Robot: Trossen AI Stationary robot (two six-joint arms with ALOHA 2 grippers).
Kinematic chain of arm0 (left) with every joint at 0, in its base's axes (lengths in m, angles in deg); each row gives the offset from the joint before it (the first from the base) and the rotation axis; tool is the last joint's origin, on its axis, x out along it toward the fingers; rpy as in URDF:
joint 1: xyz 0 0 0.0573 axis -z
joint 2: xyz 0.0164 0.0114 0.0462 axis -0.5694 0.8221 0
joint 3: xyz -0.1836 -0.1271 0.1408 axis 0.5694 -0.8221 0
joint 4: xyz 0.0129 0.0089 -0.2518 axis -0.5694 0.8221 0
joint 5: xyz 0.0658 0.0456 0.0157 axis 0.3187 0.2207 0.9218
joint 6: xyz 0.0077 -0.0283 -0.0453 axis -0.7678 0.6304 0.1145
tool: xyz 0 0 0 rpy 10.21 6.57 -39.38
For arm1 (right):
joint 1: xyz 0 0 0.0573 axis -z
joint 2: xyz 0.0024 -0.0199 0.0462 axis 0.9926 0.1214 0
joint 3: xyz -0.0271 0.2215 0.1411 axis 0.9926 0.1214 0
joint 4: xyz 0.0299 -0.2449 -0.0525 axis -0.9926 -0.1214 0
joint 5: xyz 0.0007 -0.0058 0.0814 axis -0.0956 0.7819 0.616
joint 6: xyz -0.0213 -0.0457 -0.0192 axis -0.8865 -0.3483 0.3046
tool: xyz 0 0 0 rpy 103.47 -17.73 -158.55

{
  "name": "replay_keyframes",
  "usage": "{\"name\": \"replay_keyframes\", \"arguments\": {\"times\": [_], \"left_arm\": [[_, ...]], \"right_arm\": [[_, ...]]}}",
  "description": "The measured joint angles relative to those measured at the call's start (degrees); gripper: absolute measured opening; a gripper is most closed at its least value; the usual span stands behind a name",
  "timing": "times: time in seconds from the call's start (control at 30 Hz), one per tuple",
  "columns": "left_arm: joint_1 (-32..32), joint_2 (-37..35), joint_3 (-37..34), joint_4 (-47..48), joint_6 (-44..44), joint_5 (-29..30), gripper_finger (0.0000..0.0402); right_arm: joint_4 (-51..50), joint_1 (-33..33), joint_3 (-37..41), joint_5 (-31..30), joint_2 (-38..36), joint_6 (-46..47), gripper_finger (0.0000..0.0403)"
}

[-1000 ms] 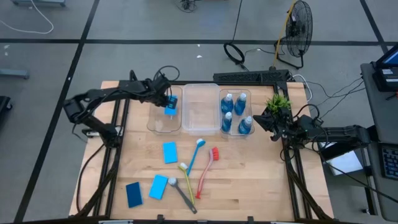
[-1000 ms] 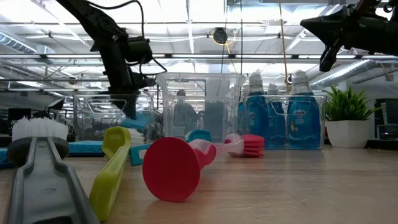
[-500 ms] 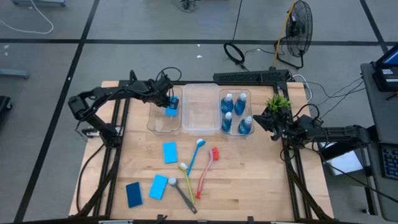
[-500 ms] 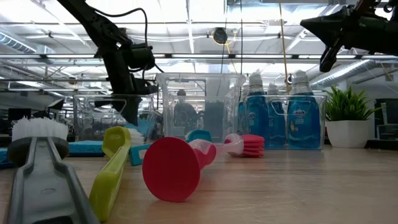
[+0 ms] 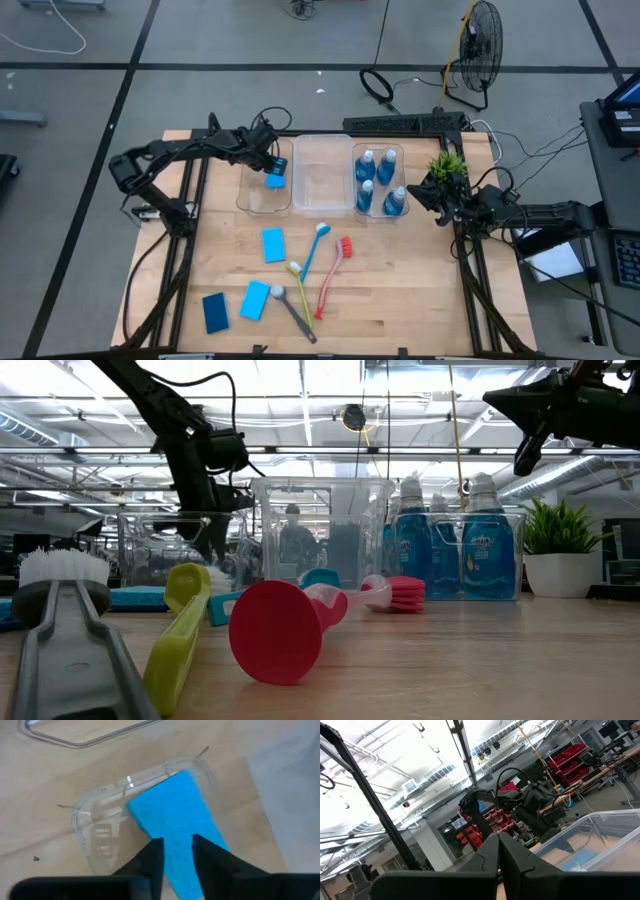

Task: Pick & Place Kitchen Sink Supplies
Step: Put the blue sponge wipe into the left transparent bin

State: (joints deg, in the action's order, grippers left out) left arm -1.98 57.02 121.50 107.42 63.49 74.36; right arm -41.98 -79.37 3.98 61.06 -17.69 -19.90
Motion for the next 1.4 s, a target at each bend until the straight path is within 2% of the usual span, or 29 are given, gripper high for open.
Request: {"name": "replay_keyframes", "arguments": {"times": [0.2, 0.33, 0.43, 0.67, 0.97, 1.23, 1.4], "left_arm": [[0.00, -3.73, 0.00, 1.77, -1.91, -0.02, 0.0194], [0.00, -8.99, 0.00, 5.27, -1.69, 0.00, 0.0231], [0.23, -13.84, 0.00, 7.86, -0.93, -1.22, 0.0244], [4.20, -25.59, 0.00, 10.72, 5.69, -9.99, 0.0248], [15.61, -35.03, 0.00, 10.99, 18.74, -13.55, 0.0248], [31.21, -35.29, 0.00, 14.98, 33.12, -13.80, 0.0248], [40.41, -34.78, 0.02, 19.97, 45.22, -13.77, 0.0248]], "right_arm": [[0.01, 0.00, 0.00, 0.00, -0.02, 0.00, 0.0000], [0.02, 0.00, 0.00, 0.00, 0.00, 0.00, 0.0000], [0.02, -0.01, 0.00, 0.00, -0.01, 0.00, 0.0000], [0.00, -0.02, 0.00, 0.11, 0.00, -0.07, 0.0000], [0.00, -0.02, 0.00, 0.22, -0.02, -0.11, 0.0000], [0.00, -0.01, 0.00, 0.24, -0.02, -0.17, 0.0000], [-0.02, 0.00, 0.00, 0.24, 0.00, -0.20, 0.0000]]}}
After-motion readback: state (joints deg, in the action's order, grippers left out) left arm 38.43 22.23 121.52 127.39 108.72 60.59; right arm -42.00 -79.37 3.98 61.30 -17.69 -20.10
